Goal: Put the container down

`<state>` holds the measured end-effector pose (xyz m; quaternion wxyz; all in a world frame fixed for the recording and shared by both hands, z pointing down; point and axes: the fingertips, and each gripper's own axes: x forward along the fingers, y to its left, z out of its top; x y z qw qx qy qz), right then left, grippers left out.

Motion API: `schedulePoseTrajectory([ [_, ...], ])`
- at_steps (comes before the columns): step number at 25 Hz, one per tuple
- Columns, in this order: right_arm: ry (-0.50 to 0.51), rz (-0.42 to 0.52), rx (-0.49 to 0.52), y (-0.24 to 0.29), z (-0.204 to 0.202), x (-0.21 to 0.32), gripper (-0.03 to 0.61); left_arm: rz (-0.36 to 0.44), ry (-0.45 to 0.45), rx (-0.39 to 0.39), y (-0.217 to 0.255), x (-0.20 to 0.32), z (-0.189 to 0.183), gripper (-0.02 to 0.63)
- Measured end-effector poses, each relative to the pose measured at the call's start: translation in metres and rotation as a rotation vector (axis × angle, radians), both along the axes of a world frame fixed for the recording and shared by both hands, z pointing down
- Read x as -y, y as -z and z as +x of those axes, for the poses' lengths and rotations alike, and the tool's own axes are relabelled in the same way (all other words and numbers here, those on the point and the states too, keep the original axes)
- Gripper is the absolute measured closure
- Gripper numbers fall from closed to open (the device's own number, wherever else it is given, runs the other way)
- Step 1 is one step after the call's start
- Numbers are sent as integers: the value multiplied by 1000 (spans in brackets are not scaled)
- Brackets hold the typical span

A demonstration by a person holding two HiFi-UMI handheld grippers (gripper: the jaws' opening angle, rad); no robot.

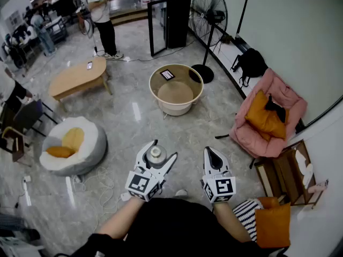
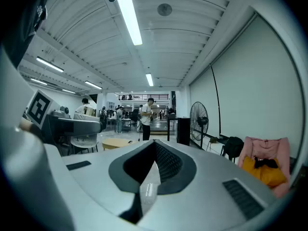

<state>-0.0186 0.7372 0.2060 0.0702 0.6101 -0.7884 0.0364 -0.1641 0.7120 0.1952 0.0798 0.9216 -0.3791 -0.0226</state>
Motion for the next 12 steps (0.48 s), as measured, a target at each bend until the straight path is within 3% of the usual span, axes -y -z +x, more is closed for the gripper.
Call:
schedulePoseTrajectory([
  [5,-16,21,-1,5,4,17,557,35,7,-29,10,14,6,265],
  [12,-48,52,62,12,29,27,557,44,36,21,19,31,16,265],
])
